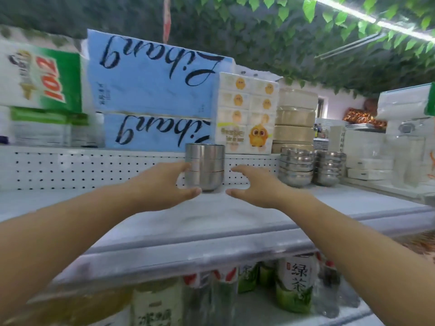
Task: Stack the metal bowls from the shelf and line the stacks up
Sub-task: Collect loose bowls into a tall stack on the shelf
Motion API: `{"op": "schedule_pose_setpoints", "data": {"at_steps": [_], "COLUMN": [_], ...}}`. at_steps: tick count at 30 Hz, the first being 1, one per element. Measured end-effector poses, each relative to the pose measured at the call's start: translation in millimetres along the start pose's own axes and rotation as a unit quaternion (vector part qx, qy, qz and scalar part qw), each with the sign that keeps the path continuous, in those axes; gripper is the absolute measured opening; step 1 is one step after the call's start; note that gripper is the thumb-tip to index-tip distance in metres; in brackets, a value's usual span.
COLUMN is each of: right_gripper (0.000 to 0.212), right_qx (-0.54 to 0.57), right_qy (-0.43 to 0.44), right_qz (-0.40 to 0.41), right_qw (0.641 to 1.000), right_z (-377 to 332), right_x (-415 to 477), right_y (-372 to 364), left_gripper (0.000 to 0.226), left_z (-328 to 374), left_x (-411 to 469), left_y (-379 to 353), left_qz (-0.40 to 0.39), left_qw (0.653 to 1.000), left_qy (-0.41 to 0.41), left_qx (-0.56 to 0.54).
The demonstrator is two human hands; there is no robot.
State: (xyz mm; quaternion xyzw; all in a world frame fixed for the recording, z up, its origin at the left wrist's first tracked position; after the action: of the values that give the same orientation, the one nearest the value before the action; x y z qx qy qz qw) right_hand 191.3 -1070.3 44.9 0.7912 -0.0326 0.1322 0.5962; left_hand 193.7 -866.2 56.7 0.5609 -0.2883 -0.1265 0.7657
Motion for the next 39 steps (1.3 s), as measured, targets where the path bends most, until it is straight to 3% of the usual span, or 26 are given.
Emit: {"op": "schedule_pose_setpoints", "data": {"at_steps": [10, 19, 29, 34, 39], "right_gripper": [0.068, 0.07, 0.069, 0.071, 0.074], "right_qx": [0.037, 0.049, 0.088, 0.065, 0.02], "right_qy": [0.186, 0.329, 0.423, 0.43, 0.407], "right_qz": [-0.036, -0.09, -0.158, -0.148, -0.134], "right_qw": [0.981, 0.939, 0.888, 0.888, 0.903], "right_z": [-300, -530, -716, -781, -823], "right_x": [29, 40, 45, 84, 138], "right_y": [-87, -150, -205, -222, -237], "left_gripper": [0.074, 0.073, 0.074, 0.075, 0.082], "left_z": [-227, -353, -453, -524, -603], "left_x": [-212, -397, -538, -563, -549], "left_y": [105, 195, 238, 269, 296], "left_qz": [0.042, 0.109, 0.152, 0.193, 0.281], "left_qw": [0.984, 0.94, 0.892, 0.873, 0.858], "left_qy": [0.146, 0.303, 0.416, 0.441, 0.429], "left_qx": [0.096, 0.112, 0.087, 0.081, -0.023]}}
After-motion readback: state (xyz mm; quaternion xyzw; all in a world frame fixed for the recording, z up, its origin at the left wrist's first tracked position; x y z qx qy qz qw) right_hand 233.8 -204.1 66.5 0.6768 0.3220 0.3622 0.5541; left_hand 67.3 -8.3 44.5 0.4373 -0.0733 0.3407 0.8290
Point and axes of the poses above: each hand's wrist, its own x-axis towards the middle knuckle, its own y-axis out of the back of the hand, z = x × y, the point moved 9 cm from there along x, towards the middle knuckle, and after that the axes turned 9 degrees about -z, right-handed, at the moved point
